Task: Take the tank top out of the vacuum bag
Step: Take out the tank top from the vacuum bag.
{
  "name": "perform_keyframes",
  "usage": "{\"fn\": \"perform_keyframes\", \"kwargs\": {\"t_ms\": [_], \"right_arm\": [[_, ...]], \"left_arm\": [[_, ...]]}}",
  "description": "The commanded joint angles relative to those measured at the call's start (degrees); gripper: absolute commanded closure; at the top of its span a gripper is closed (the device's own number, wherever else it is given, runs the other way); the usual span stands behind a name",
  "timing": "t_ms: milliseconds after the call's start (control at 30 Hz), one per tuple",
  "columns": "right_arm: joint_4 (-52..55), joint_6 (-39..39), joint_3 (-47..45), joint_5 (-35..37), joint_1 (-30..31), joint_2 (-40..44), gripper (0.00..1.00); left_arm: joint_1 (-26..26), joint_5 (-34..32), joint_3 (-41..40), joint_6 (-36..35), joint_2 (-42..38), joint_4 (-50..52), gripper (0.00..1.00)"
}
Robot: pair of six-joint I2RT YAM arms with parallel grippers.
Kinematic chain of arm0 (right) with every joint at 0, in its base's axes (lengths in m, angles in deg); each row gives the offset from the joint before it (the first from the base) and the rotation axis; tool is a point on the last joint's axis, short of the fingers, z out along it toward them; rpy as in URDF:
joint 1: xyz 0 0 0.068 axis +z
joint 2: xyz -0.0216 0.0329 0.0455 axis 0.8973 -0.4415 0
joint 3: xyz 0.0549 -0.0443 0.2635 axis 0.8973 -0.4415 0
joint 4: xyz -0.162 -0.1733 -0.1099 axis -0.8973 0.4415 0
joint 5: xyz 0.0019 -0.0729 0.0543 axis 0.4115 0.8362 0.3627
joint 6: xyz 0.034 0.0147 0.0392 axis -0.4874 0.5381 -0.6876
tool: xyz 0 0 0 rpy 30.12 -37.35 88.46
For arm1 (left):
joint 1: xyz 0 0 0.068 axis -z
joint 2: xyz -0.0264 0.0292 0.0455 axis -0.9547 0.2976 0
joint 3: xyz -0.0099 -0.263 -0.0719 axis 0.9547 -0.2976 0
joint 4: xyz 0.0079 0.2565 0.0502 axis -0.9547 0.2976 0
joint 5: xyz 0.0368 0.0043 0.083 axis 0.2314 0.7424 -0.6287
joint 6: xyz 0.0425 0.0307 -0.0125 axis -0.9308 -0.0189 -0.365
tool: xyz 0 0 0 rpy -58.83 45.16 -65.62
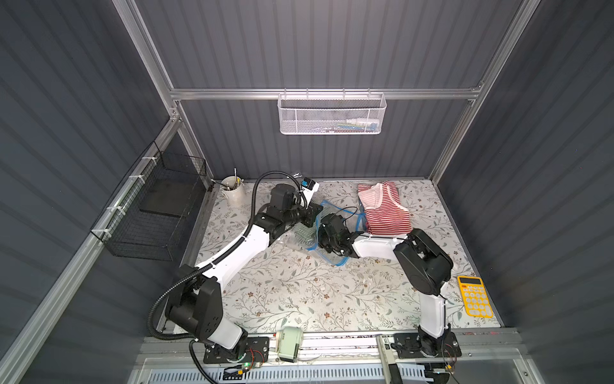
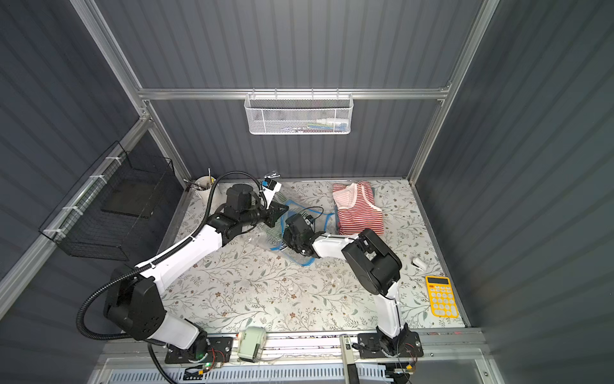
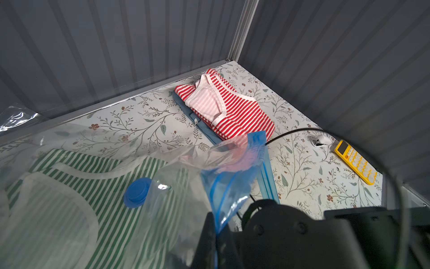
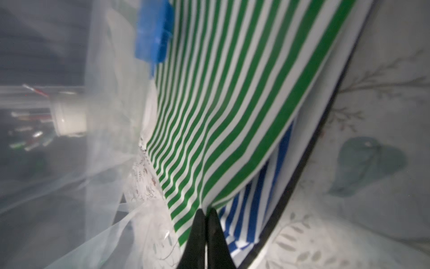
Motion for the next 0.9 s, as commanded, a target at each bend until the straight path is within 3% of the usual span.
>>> {"fn": "perform_keyframes", "kwargs": {"t_ms": [0,167,300,533,633,733,867], "right_arm": [[4.8,4.1,-0.8,3.4,1.2,7.0,1.00],[9.9,6.1,-4.6,6.1,1.8,14.0,1.00],[7.1,3.6,-11.2,7.5,2.4,17.7,1.00],[4.1,2.7,-13.6,6.2,2.4,16.2,1.00],[2.9,1.9,-14.3,5.5,2.4,15.5,0.87],[3.2,1.8,-14.4,5.3,2.4,15.3,0.56],[1.7,0.6,-16.3,4.5,2.5,15.4,0.44]], "left_arm": [[0.1,-0.2,0.1,0.1,-1.2,-1.1,1.00],[0.0,-0.4,0.4,0.2,-0.8,-0.7,1.00],[0.0,-0.5,0.4,0.3,-0.6,-0.7,1.00],[0.0,0.1,0.6,0.8,0.3,-0.9,1.00],[0.0,0.2,0.4,0.8,0.3,-0.9,1.00],[0.0,0.1,0.4,0.7,0.4,-1.0,1.00],[0.0,0.2,0.7,0.9,0.8,-0.9,1.00]]}}
